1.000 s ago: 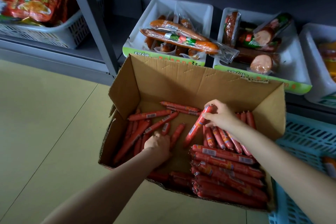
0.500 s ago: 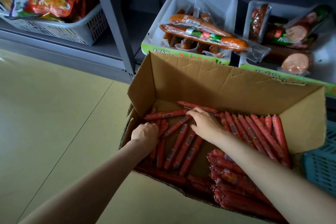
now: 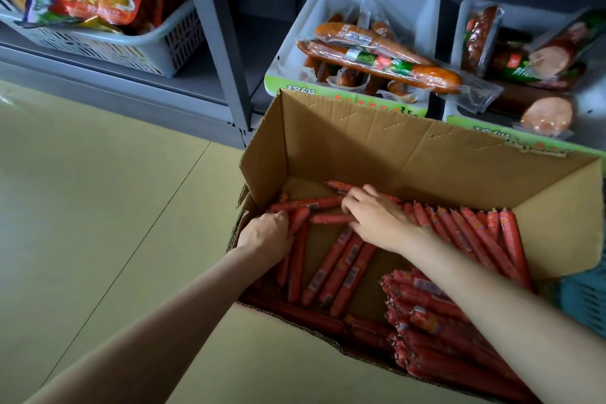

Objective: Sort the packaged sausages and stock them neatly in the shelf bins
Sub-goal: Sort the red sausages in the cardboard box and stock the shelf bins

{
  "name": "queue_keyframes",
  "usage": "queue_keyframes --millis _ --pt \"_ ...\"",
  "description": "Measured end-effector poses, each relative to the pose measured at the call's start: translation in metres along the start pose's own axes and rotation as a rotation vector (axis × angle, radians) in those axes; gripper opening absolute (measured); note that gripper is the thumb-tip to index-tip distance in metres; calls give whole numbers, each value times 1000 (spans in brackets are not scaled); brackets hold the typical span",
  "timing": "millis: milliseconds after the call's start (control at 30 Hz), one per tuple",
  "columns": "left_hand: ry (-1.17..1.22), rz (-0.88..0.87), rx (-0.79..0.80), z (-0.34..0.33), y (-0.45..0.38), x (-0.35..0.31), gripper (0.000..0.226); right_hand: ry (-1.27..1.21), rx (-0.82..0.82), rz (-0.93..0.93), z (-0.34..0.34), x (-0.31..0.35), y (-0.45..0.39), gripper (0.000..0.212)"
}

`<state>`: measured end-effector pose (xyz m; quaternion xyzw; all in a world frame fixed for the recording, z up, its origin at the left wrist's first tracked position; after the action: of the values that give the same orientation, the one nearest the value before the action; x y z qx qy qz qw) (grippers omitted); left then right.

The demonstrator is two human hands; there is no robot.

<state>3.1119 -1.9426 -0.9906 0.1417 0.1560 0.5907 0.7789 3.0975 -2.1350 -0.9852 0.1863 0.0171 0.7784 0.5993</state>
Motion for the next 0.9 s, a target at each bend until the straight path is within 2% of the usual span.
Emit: queue_keyframes --millis 167,267,367,433,500,600,733,833,900 --pt "122 -68 -47 5 -3 -14 41 -95 -101 -124 37 -26 28 18" --pt "143 -109 -33 9 -2 -34 41 -15 1 -229 56 -44 54 18" --pt "104 -155 12 7 0 -53 46 206 157 -469 66 -64 83 16" --pt "90 -167 32 8 2 -64 50 290 172 -624 65 -78 101 28" --pt "87 -162 47 11 5 -73 51 290 176 -668 63 -83 113 26" --pt "87 -162 58 13 8 -79 50 200 129 -643 67 -85 118 16" --pt "171 -154 79 12 11 -81 51 -17 -7 -484 67 -86 109 23" --pt "212 -144 77 10 10 -79 51 -124 36 -275 54 -75 93 23" --pt "206 -123 66 7 7 -77 52 -175 49 -217 41 -67 79 31"
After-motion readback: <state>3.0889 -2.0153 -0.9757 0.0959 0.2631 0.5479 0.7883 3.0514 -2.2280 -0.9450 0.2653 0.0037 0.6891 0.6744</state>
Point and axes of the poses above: each hand's wrist, its own y-axis away from the middle knuckle, its own z-axis out of the back of the hand, x = y × z, the point moved 1 cm from there along -y, towards the middle knuckle, and after that the axes turned 6 degrees about -y, right-handed, at the moved point
